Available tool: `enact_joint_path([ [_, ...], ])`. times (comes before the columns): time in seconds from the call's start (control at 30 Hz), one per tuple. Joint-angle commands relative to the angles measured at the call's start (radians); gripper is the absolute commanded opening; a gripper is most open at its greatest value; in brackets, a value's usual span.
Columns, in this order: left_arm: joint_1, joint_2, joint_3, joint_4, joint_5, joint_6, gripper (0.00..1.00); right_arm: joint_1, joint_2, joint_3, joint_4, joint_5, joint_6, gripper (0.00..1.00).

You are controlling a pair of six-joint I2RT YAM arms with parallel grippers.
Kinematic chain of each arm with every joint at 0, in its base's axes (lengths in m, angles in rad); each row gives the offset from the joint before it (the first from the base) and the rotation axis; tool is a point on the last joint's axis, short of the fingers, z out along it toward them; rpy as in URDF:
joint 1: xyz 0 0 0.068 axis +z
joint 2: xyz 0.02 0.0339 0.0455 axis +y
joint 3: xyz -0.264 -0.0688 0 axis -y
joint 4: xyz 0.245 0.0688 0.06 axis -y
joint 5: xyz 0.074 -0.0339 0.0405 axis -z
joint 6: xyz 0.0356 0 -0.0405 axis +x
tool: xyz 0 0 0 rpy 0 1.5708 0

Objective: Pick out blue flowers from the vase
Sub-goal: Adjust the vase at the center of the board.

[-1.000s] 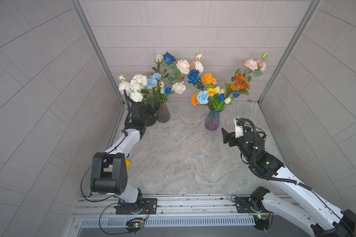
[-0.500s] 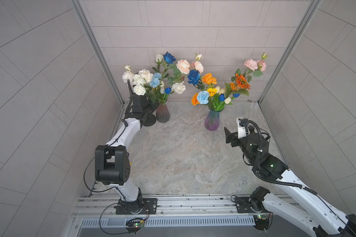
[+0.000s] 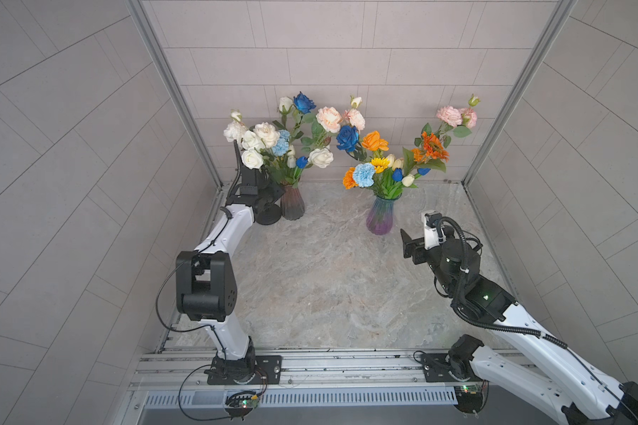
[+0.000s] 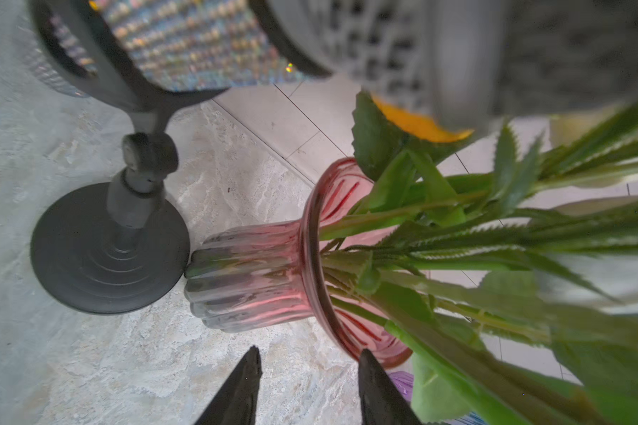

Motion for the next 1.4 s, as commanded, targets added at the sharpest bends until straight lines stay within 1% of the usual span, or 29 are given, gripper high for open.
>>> enact_joint_path([
  [0.0, -0.001, 0.037, 0.046, -0.032, -0.013, 0.011, 0.47, 0.008, -0.019, 0.006, 0.005, 0.023, -0.023, 0.93],
  [0.13, -0.001, 0.056, 0.076, -0.073, -0.041, 0.02, 0.44, 0.011, -0.025, 0.002, 0.005, 0.025, -0.024, 0.93],
  [0.17, -0.003, 0.056, 0.079, -0.08, -0.045, 0.049, 0.43, 0.011, -0.026, 0.002, 0.004, 0.026, -0.024, 0.93],
  [0.23, -0.003, 0.052, 0.081, -0.091, -0.063, 0.062, 0.4, 0.012, -0.028, -0.001, 0.01, 0.028, -0.027, 0.93],
  [0.37, -0.002, 0.04, 0.072, -0.103, -0.083, 0.072, 0.36, 0.013, -0.027, -0.003, 0.017, 0.026, -0.031, 0.93],
  [0.47, -0.002, 0.018, 0.052, -0.091, -0.092, 0.069, 0.36, 0.013, -0.025, -0.003, 0.017, 0.023, -0.03, 0.93],
  [0.63, -0.002, -0.033, 0.014, -0.077, -0.111, 0.076, 0.41, 0.014, -0.024, -0.005, 0.017, 0.02, -0.026, 0.93],
  [0.83, -0.001, -0.086, -0.034, -0.114, -0.164, 0.12, 0.56, 0.013, -0.034, -0.001, 0.012, 0.014, -0.026, 0.95],
  [1.0, -0.001, -0.162, -0.158, -0.099, -0.18, 0.154, 0.66, 0.014, -0.035, -0.006, 0.008, 0.008, -0.022, 0.95],
  [1.13, 0.0, -0.228, -0.269, -0.061, -0.194, 0.168, 0.67, 0.013, -0.038, -0.012, 0.013, 0.003, -0.018, 0.95],
  [1.23, -0.001, -0.27, -0.358, -0.005, -0.157, 0.153, 0.69, 0.013, -0.035, -0.015, 0.019, 0.003, -0.018, 0.96],
  [1.37, -0.003, -0.294, -0.455, 0.057, -0.044, 0.103, 0.71, 0.014, -0.029, -0.018, 0.021, 0.003, -0.014, 0.96],
])
